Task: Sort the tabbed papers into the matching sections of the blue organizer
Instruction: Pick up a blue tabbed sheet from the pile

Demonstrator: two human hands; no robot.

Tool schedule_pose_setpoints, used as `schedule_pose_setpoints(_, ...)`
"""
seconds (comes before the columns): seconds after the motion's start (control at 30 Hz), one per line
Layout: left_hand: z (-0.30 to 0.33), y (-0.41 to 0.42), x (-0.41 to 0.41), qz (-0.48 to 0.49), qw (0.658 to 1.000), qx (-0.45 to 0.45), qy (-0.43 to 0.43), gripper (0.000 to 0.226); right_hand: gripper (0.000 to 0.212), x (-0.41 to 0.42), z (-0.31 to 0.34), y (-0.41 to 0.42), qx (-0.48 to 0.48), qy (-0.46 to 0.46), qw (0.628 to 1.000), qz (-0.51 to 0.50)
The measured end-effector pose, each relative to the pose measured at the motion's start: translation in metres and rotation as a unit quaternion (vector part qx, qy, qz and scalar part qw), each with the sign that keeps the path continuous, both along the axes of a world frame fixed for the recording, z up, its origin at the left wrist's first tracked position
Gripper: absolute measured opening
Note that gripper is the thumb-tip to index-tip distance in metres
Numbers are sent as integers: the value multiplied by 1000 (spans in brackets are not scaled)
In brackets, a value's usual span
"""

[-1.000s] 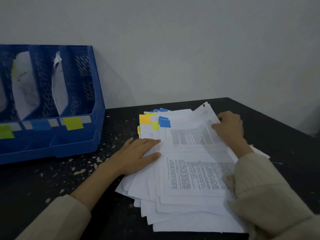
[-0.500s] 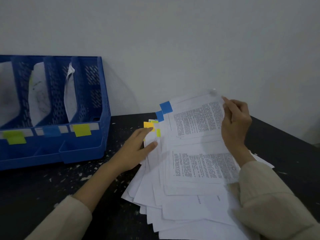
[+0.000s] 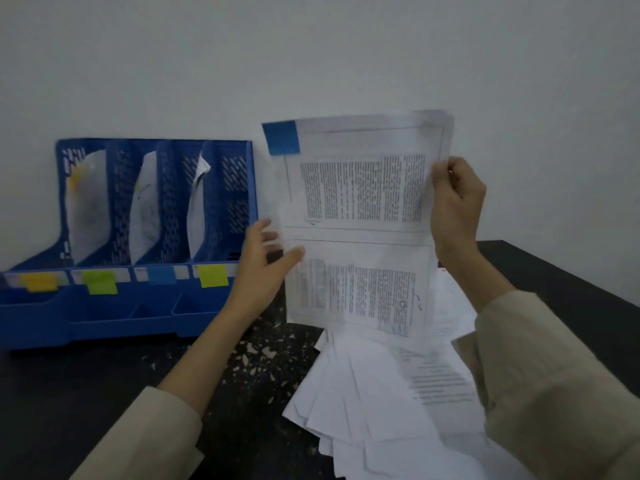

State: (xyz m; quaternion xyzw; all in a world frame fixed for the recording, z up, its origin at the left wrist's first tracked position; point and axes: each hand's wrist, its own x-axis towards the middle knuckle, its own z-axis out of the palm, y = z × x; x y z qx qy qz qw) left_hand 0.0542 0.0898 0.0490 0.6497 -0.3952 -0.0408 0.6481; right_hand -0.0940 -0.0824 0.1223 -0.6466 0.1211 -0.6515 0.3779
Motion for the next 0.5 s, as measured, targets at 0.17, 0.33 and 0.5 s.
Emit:
schedule_pose_setpoints(0.17, 21, 27, 21, 21, 994, -105, -15, 44, 32, 32, 10, 13, 58, 7, 996, 65)
schedule_pose_setpoints(0.33, 43, 60, 40, 109, 968, -122, -189, 44, 20, 67, 14, 34, 107, 13, 985, 131)
schedule_pose_setpoints(0.5, 63, 111, 61, 289, 892, -79, -338, 24, 22, 99, 22, 74, 107, 84, 950, 281)
